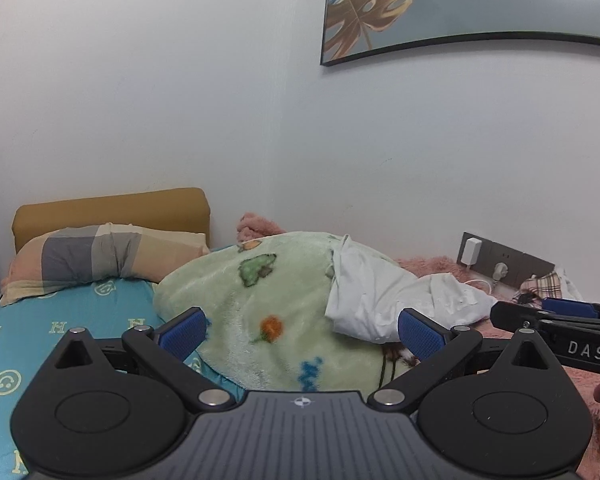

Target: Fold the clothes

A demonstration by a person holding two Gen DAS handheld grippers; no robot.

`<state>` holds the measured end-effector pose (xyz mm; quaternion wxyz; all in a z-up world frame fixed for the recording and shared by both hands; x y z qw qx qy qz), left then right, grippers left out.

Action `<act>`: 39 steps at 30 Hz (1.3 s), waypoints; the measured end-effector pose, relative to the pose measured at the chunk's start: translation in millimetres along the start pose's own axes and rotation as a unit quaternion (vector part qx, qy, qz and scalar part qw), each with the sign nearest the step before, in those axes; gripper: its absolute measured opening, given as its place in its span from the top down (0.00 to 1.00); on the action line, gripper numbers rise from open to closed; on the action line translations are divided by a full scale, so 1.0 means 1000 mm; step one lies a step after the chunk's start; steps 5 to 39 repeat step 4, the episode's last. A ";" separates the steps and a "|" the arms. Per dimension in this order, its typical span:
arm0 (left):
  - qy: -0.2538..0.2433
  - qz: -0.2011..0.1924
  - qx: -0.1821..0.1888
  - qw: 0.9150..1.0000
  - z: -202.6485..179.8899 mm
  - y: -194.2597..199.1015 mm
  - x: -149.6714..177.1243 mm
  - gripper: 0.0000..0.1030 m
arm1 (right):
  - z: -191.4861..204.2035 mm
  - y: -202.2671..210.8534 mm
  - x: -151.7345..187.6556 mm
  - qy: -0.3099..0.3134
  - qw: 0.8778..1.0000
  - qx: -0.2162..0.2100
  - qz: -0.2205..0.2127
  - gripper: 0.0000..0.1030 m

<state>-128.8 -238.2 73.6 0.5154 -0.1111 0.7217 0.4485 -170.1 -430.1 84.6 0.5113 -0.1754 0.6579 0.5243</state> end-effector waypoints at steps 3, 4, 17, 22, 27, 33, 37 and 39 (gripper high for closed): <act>0.001 0.001 0.000 1.000 0.001 -0.001 0.001 0.00 | -0.001 -0.001 0.000 0.001 1.000 0.000 -0.004 0.26; 0.001 0.001 0.000 1.000 0.001 -0.001 0.001 0.00 | -0.002 -0.002 0.000 0.000 1.000 -0.001 -0.003 0.26; 0.001 0.001 0.000 1.000 0.001 -0.001 0.001 0.00 | -0.002 -0.002 0.000 0.000 1.000 -0.001 -0.003 0.26; 0.001 0.001 0.000 1.000 0.001 -0.001 0.001 0.00 | -0.002 -0.002 0.000 0.000 1.000 -0.001 -0.003 0.26; 0.001 0.001 0.000 1.000 0.001 -0.001 0.001 0.00 | -0.002 -0.002 0.000 0.000 1.000 -0.001 -0.003 0.26; 0.001 0.001 0.000 1.000 0.001 -0.001 0.001 0.00 | -0.002 -0.002 0.000 0.000 1.000 -0.001 -0.003 0.26; 0.001 0.001 0.000 1.000 0.001 -0.001 0.001 0.00 | -0.002 -0.002 0.000 0.000 1.000 -0.001 -0.003 0.26; 0.001 0.001 0.000 1.000 0.001 -0.001 0.001 0.00 | -0.002 -0.002 0.000 0.000 1.000 -0.001 -0.003 0.26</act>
Point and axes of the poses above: each gripper's, at about its wrist camera, not at the fingertips, and y roughly against the way its jaws point, z to its left, x to its underside, the point moved 4 cm from there along -y, roughly the way its jaws point, and after that the axes turned 15 degrees about z, right-handed, at the moved point
